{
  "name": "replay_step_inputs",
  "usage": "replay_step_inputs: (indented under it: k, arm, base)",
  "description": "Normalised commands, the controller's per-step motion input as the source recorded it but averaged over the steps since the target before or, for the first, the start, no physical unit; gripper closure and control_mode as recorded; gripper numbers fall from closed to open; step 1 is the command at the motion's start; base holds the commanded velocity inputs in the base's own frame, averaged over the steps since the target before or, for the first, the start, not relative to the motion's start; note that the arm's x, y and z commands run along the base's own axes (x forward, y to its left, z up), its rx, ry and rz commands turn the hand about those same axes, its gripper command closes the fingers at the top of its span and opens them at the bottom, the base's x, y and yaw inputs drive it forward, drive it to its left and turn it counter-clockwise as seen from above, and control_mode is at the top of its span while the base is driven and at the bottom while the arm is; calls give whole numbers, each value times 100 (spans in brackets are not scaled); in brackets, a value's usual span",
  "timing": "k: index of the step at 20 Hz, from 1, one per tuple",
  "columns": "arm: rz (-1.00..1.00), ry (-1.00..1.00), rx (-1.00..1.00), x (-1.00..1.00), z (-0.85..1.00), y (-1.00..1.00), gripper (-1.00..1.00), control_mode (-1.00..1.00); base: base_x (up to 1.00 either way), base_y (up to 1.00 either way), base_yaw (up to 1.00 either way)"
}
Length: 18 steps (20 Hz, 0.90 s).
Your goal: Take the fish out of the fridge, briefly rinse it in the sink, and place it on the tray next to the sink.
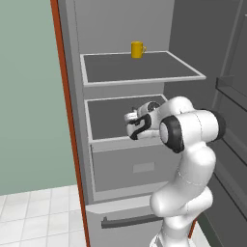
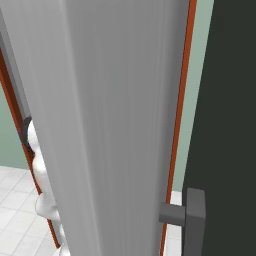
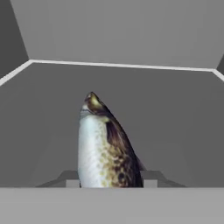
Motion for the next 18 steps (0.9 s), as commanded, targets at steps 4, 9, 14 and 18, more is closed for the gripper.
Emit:
replay_step_inputs:
  k: [4,9,14,18]
  arm:
    - [-8,0,4,-100,61,0,100,-100]
    - [-11,2,8,-100,98,0,100,-100]
    - [-14,10,8,-100,100,9,100,-100]
    - [-19,20,13,-100,100,10,100,-100]
  base:
    - [0,0,0]
    - [0,0,0]
    - [0,0,0]
    - [0,0,0]
